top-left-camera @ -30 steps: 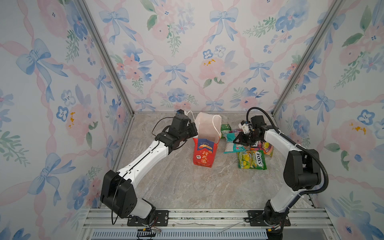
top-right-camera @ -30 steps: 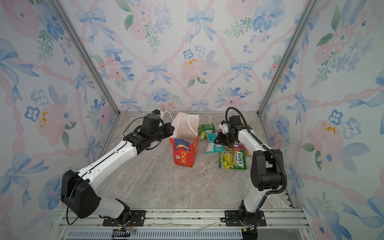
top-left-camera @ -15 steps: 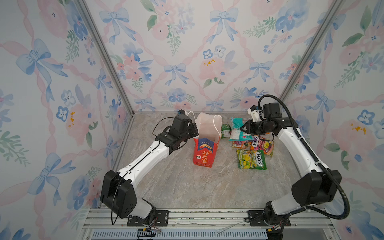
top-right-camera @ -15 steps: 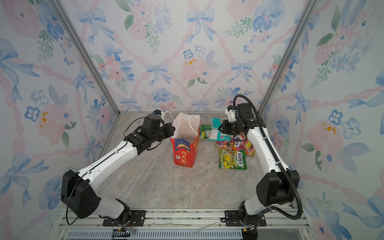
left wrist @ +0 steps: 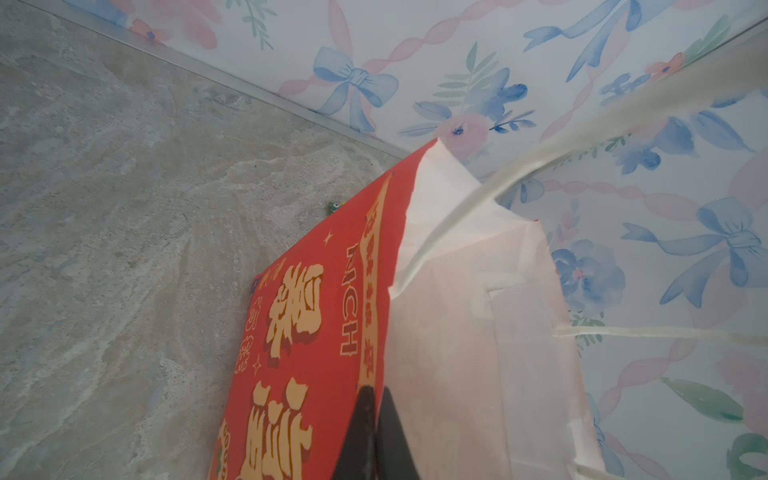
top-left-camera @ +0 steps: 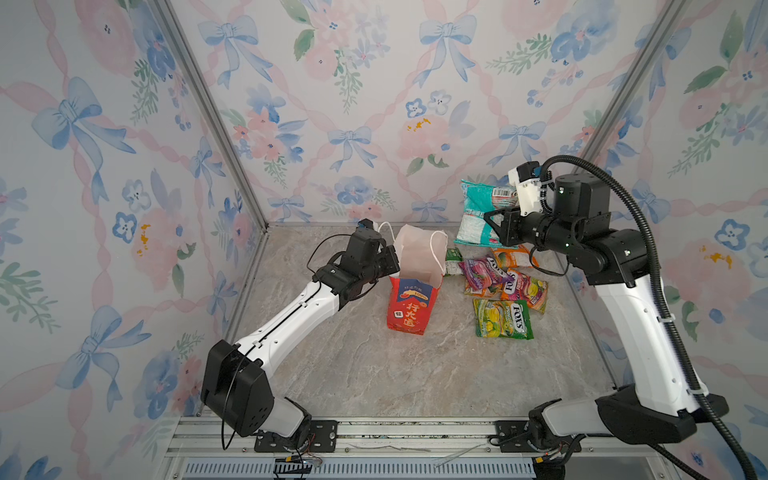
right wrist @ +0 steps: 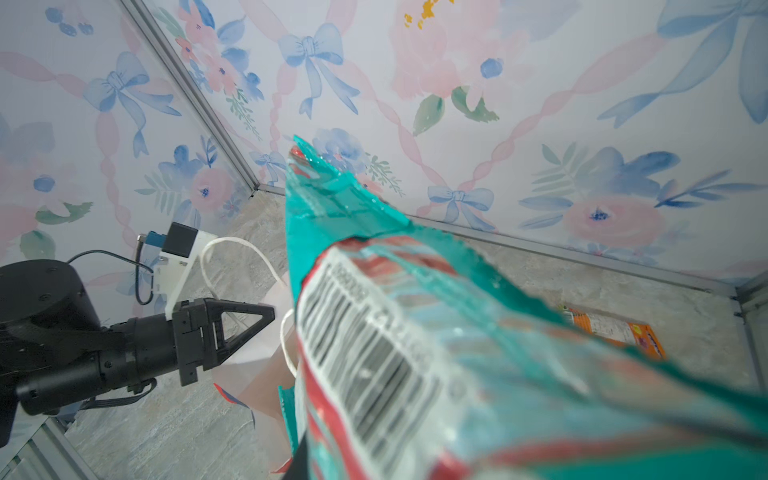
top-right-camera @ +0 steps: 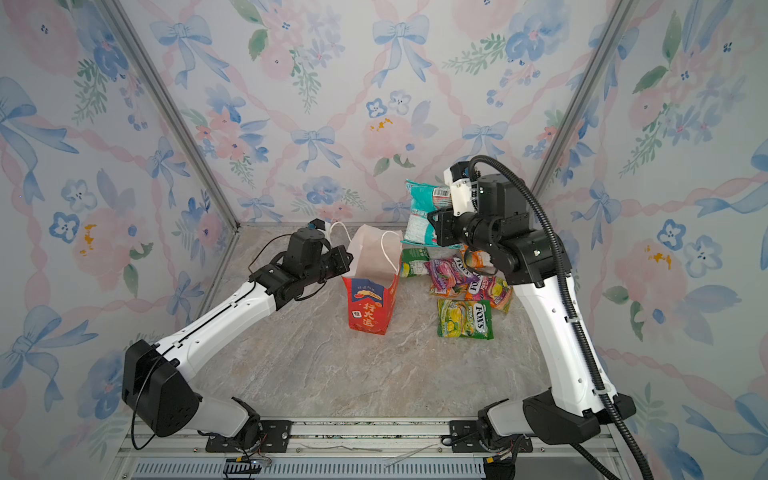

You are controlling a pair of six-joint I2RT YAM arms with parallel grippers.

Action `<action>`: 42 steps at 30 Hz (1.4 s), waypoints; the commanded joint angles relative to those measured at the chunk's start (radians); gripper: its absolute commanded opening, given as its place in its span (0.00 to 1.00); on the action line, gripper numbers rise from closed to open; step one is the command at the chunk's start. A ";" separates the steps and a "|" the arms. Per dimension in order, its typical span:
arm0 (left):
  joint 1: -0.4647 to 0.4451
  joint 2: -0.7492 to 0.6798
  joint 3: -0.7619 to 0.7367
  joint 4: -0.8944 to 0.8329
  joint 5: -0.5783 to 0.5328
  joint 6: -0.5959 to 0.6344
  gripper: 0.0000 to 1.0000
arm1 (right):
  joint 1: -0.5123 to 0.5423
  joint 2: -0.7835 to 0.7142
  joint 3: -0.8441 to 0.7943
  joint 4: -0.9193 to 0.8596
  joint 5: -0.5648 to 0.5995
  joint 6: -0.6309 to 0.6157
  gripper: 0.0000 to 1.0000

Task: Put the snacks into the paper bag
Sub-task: 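Lift the teal packet upward with the right gripper, then carry the teal packet with the right gripper over the bag opening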

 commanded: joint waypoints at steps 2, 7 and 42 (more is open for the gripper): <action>-0.008 0.016 0.018 -0.003 0.007 0.015 0.00 | 0.095 -0.008 0.051 0.030 0.132 -0.012 0.00; -0.009 0.019 0.017 -0.003 0.011 0.015 0.00 | 0.178 0.008 0.067 0.088 0.177 -0.012 0.00; -0.010 -0.005 -0.014 0.009 0.003 0.014 0.00 | 0.448 0.383 0.318 0.023 0.627 -0.118 0.00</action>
